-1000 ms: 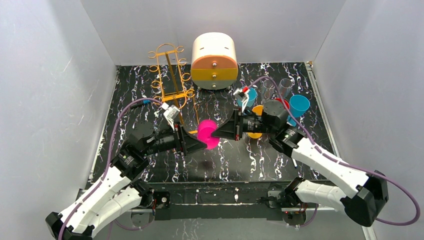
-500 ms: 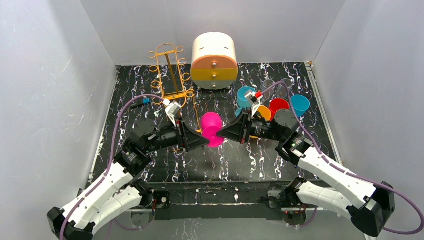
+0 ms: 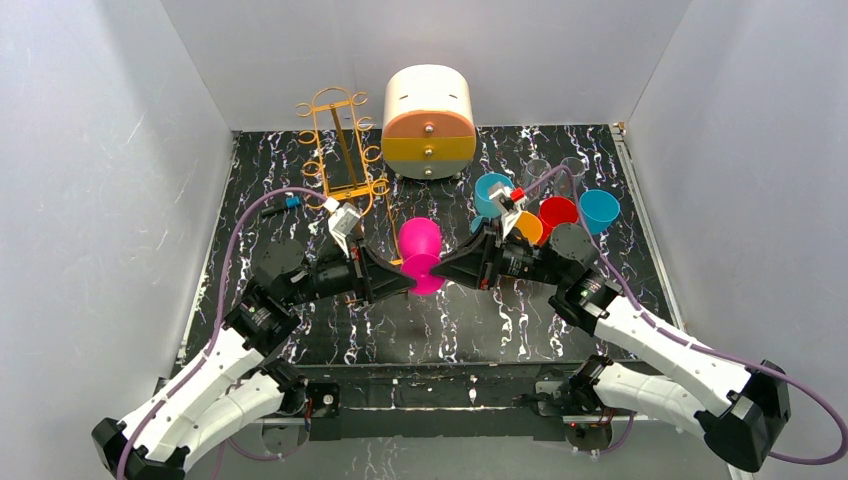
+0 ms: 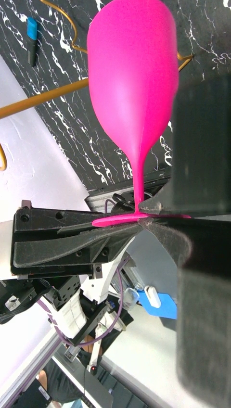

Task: Take the wine glass off the wine glass rack
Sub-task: Place the wine glass at the center of the board.

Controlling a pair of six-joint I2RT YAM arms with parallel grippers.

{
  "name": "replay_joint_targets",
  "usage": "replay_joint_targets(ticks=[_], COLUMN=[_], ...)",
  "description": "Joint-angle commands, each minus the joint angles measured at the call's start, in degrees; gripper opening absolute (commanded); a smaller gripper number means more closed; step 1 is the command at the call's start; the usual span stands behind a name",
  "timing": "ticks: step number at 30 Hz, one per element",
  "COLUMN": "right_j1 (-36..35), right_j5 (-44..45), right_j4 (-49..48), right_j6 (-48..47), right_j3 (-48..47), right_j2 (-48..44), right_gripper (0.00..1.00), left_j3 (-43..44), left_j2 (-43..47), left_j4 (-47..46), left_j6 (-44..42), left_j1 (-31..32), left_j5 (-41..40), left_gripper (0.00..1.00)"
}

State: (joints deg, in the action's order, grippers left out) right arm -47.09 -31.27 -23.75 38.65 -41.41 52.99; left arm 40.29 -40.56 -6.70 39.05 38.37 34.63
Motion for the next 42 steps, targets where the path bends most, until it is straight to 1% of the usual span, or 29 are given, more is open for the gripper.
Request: replay_joint_targets(ticks=[1, 3, 4, 6, 7, 8, 10, 12, 13, 16, 18, 22, 25, 27, 29, 32, 34, 36, 37, 38, 39, 41, 42], right_j1=[-0.82, -0.81, -0.86, -0.77, -0.83, -0.81, -0.88, -0.85, -0.82, -0.81, -0.81, -0.81, 0.37, 2.28, 3.33, 4.48, 6.87, 9.70, 10.95, 11.65, 11.90, 11.95, 11.94], right_j5=[-0.86, -0.14, 0.20, 1.22, 2.53, 3.78, 6.69, 11.46, 14.34, 22.53, 25.04, 23.56, 25.80, 21.90, 14.80, 9.61, 4.45, -1.57, -3.26, -3.48, -1.40, 6.41, 8.64], right_j4=[-1.87, 0.66, 1.91, 3.99, 5.12, 6.26, 8.71, 12.25, 14.09, 19.63, 23.41, 30.50, 40.41, 44.56, 43.47, 37.59, 34.56, 32.33, 32.04, 32.16, 33.32, 36.50, 36.43], right_j6=[-1.19, -1.85, -2.28, -3.51, -3.89, -4.48, -5.89, -6.22, -6.16, -2.85, -1.42, -0.63, 2.03, 1.84, 1.19, 1.37, 2.09, 3.10, 3.31, 3.13, 2.42, 1.46, 1.89], right_j3=[-2.30, -3.47, -4.37, -5.25, -5.59, -5.94, -6.69, -7.58, -7.83, -8.45, -9.65, -14.24, -19.64, -22.83, -23.87, -22.93, -22.96, -23.79, -24.38, -24.90, -25.44, -25.69, -24.85], right_j2=[-2.42, -2.54, -2.65, -2.99, -3.27, -3.59, -4.10, -4.69, -4.92, -4.90, -4.39, -1.61, 3.95, 7.86, 9.77, 9.93, 10.30, 11.30, 11.74, 11.82, 11.82, 11.51, 11.10], right_gripper=[0.34, 0.46, 0.50, 0.58, 0.64, 0.68, 0.72, 0.79, 0.81, 0.83, 0.85, 0.88, 0.88, 0.88, 0.88, 0.85, 0.80, 0.79, 0.79, 0.79, 0.78, 0.78, 0.77], left_j3=[1.73, 2.87, 3.76, 4.40, 4.51, 4.53, 4.34, 4.02, 3.70, 2.67, 1.93, -0.67, -1.93, -1.94, -1.45, -0.49, -0.15, -0.05, 0.04, 0.24, 0.41, 0.44, 0.28], left_j2=[1.42, 1.36, 1.17, 0.96, 0.92, 0.76, 0.73, 0.99, 1.35, 3.23, 4.75, 7.87, 10.10, 11.47, 11.80, 11.22, 10.37, 9.61, 9.28, 8.98, 8.84, 9.09, 9.34], left_j4=[4.98, 10.60, 12.76, 14.83, 14.97, 15.16, 15.22, 15.52, 15.57, 15.63, 15.48, 15.61, 17.32, 19.49, 21.80, 24.70, 26.37, 27.55, 28.06, 28.53, 28.92, 29.47, 29.40], left_j6=[-6.97, -11.26, -13.18, -15.39, -16.10, -16.61, -17.82, -19.63, -20.09, -22.42, -24.65, -32.20, -40.39, -44.07, -47.32, -51.10, -53.79, -55.10, -55.74, -56.46, -57.06, -58.41, -58.57], left_j1=[-0.24, -0.25, -0.27, -0.25, -0.27, -0.30, -0.31, -0.29, -0.28, -0.26, -0.23, -0.24, -0.29, -0.28, -0.23, -0.26, -0.24, -0.29, -0.24, -0.27, -0.24, -0.24, -0.23], left_j5=[0.12, -0.41, -0.87, -0.89, -0.49, -0.05, 0.59, 0.81, 0.29, -0.53, 0.69, 8.54, 15.62, 16.31, 15.86, 17.03, 18.07, 18.36, 18.57, 18.66, 18.54, 17.05, 15.47], left_gripper=[0.00, 0.00, 0.00, 0.00, 0.00, 0.00, 0.00, 0.00, 0.00, 0.00, 0.00, 0.00, 0.00, 0.00, 0.00, 0.00, 0.00, 0.00, 0.00, 0.00, 0.00, 0.00, 0.00])
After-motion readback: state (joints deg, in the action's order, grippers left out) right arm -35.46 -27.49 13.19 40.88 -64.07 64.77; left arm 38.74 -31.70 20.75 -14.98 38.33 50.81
